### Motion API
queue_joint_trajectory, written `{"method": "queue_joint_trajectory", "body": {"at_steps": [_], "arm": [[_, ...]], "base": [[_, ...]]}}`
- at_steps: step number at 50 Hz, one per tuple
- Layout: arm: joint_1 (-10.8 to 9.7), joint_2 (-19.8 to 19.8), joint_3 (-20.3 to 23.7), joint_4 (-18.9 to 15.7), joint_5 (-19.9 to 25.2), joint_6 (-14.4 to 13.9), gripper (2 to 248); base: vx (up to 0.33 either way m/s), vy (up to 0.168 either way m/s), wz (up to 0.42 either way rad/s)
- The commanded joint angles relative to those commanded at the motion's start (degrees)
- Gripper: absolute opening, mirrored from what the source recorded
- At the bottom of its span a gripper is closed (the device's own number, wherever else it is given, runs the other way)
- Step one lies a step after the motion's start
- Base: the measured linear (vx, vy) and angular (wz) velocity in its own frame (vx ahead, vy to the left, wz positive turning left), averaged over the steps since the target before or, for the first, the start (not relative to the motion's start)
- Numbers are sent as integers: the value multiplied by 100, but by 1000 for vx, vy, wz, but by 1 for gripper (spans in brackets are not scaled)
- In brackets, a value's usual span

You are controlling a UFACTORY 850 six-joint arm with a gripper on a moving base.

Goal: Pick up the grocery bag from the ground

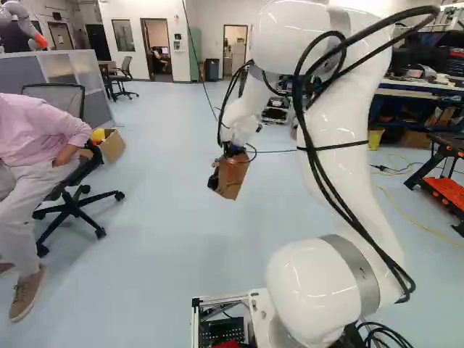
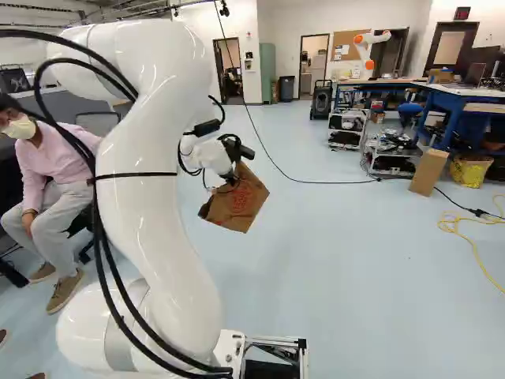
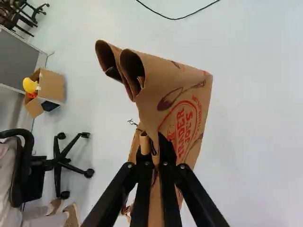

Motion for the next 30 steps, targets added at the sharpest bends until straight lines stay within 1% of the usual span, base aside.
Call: {"method": "queue_joint_trajectory", "body": {"at_steps": [30], "arm": [[38, 1388, 851, 0, 0, 0, 24]], "base": [[0, 0, 0]]}}
